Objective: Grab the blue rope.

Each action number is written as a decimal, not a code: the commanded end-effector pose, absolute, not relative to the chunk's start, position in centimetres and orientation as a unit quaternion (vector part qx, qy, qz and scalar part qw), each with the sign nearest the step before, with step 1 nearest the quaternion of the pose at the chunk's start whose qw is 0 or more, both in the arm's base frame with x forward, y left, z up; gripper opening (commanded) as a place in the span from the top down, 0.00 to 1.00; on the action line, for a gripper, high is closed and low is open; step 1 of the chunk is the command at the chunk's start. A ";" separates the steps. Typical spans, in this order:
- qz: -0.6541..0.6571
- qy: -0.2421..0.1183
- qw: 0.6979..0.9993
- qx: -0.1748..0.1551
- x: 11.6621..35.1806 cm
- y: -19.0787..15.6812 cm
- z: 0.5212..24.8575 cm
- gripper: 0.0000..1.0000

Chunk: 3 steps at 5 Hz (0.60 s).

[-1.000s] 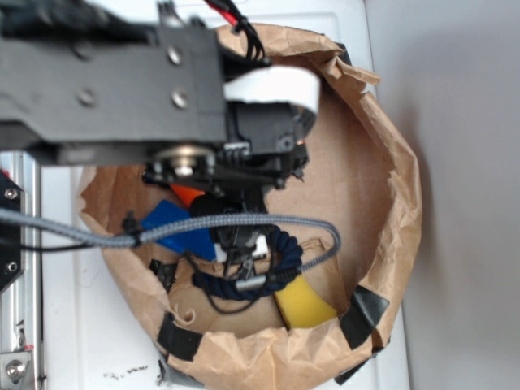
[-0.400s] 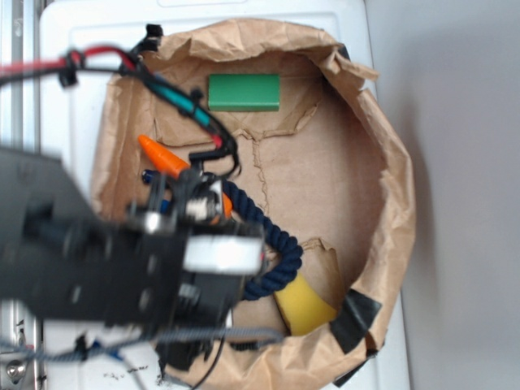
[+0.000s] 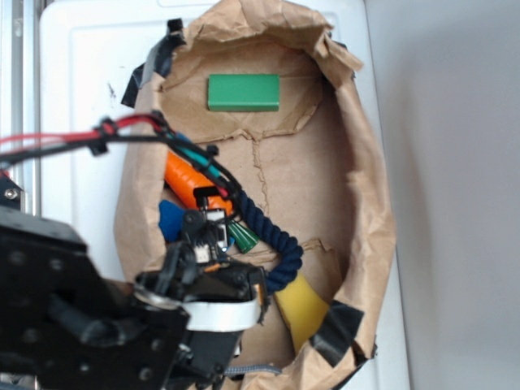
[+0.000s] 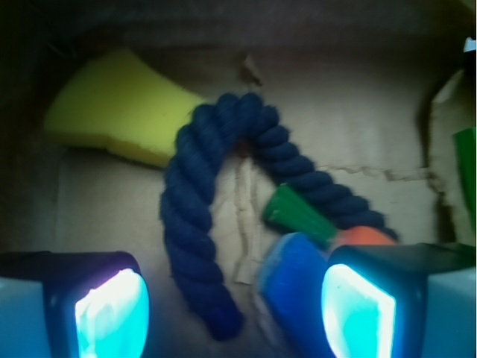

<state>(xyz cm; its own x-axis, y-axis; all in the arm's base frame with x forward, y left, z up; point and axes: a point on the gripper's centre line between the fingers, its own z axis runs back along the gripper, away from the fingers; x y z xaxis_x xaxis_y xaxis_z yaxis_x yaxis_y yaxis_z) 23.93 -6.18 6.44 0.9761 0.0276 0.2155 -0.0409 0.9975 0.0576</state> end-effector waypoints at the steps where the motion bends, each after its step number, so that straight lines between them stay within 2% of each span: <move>1: 0.037 -0.097 0.994 -0.038 26.7 -4.4 8.0 0.00; 2: 0.054 -0.077 0.993 -0.072 27.2 -2.5 9.5 0.00; 3: 0.049 -0.072 0.993 -0.083 27.0 -1.8 10.1 0.00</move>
<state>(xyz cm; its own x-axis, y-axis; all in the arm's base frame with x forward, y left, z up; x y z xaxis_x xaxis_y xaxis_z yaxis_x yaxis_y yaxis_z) 26.02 -2.54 8.53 0.9931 0.0906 0.0741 -0.0768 0.9821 -0.1721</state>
